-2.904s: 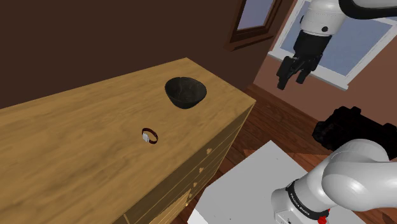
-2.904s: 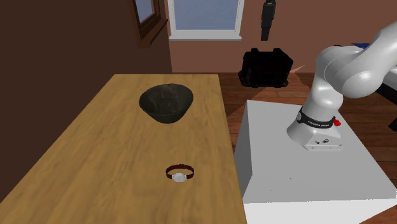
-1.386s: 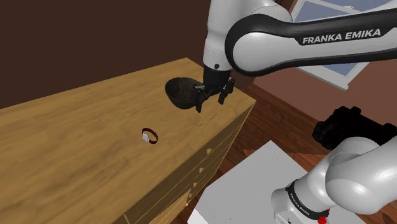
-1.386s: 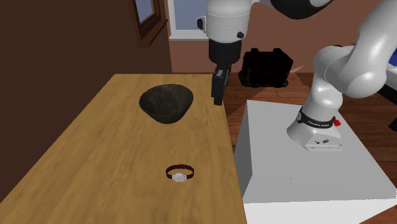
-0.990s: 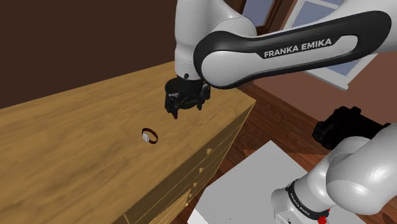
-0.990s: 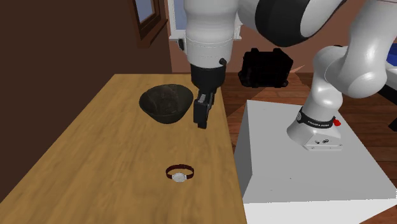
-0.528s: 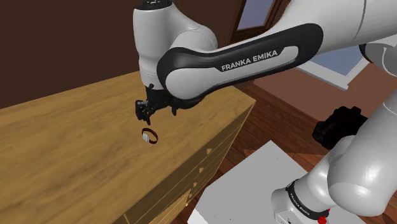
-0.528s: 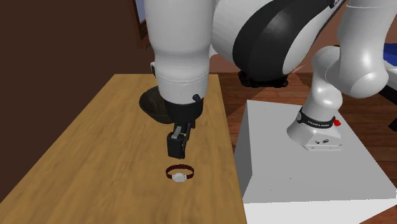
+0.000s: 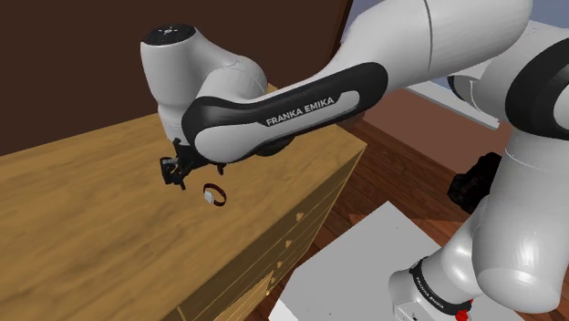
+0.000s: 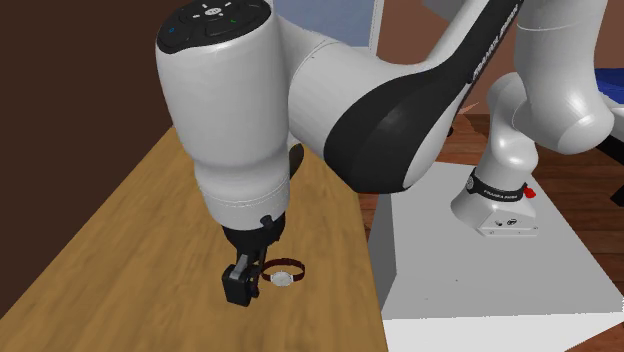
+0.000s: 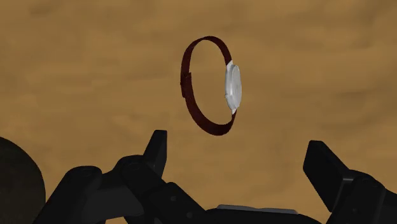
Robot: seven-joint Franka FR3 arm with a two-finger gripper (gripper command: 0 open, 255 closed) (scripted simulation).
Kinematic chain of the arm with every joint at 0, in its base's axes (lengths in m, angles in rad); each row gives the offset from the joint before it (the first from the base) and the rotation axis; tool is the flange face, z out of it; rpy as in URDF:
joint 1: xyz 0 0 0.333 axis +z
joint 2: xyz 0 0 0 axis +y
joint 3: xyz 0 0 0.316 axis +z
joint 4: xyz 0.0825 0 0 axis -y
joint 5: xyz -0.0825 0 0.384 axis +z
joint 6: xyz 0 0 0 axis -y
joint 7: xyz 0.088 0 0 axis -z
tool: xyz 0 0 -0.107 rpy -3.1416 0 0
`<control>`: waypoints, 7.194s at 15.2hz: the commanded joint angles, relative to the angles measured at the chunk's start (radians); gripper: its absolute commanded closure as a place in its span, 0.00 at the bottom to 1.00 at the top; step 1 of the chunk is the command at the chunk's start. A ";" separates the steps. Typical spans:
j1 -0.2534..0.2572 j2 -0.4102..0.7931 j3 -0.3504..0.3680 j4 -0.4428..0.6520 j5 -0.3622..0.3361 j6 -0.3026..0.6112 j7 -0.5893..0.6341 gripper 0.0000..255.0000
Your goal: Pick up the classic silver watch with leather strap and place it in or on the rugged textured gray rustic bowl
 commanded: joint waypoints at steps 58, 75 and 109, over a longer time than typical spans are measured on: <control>-0.052 -0.112 0.009 0.226 0.081 -0.305 -0.145 1.00; -0.285 -0.158 -0.108 0.195 0.131 -0.262 -0.494 1.00; -0.284 -0.162 -0.107 0.106 0.127 -0.178 -0.474 0.00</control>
